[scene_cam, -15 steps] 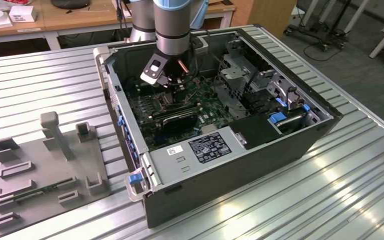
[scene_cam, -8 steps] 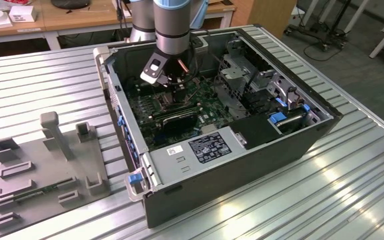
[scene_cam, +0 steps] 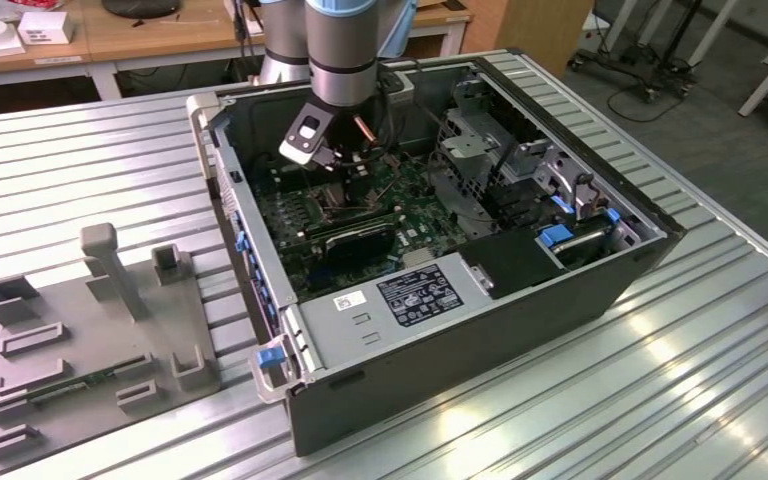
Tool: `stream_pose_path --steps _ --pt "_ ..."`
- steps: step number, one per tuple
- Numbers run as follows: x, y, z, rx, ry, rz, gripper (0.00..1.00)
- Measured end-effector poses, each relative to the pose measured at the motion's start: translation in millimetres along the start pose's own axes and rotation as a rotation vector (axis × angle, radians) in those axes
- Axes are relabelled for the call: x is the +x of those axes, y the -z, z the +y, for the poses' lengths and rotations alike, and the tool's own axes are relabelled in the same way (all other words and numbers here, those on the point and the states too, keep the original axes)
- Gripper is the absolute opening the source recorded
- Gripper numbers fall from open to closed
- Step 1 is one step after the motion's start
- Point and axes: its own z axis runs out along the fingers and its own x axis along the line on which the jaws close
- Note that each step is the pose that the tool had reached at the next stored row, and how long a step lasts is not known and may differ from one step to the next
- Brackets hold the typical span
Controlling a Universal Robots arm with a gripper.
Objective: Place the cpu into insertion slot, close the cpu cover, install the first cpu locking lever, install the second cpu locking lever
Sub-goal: 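Place the cpu into insertion slot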
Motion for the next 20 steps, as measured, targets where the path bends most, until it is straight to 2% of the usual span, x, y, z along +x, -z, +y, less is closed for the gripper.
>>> stream_pose_path --steps 3,5,7,10,13,15,16,20 --pt "1.0 0.0 0.0 0.0001 0.003 -0.0201 0.54" --pt "1.7 -0.1 0.0 -0.0007 0.004 -0.0270 0.54" --pt "2.0 -0.2 -0.2 -0.0067 0.004 -0.0288 0.54" --pt "2.1 -0.8 -1.3 -0.0288 0.005 -0.0287 0.54" --pt "2.2 -1.3 -3.0 -0.0458 0.006 -0.0296 0.54" --pt "2.2 -2.1 -4.3 -0.0505 0.007 -0.0316 0.54" --pt "2.1 -4.6 -5.7 -0.0546 0.008 -0.0317 0.54" --pt "2.4 -5.8 -6.3 -0.0560 0.008 -0.0316 0.54"
